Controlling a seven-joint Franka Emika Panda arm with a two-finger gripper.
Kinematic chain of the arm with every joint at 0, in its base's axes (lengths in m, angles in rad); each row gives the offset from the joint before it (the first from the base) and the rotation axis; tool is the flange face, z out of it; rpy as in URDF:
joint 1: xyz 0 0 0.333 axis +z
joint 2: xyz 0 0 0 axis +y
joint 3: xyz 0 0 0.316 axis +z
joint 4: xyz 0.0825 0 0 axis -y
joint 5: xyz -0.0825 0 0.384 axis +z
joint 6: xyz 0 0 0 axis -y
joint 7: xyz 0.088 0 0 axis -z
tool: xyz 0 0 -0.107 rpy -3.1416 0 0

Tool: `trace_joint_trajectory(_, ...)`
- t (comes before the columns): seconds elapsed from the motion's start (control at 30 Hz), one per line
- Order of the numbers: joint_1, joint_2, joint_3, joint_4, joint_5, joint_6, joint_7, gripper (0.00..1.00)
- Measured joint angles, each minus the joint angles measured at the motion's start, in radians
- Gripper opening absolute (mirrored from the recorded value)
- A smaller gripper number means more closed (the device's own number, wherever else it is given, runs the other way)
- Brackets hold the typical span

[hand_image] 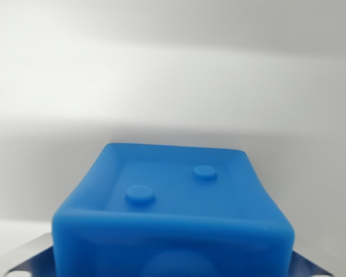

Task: Stack cube

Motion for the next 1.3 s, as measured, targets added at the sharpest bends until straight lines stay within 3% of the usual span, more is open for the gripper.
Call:
trace_joint_trajectory(0.8, 0.0, -0.006, 0.0, -0.002, 0.0, -0.003, 0.0, 0.0)
trace_joint_trajectory(1.3, 0.0, -0.064, 0.0, -0.018, 0.0, -0.041, 0.0, 0.0)
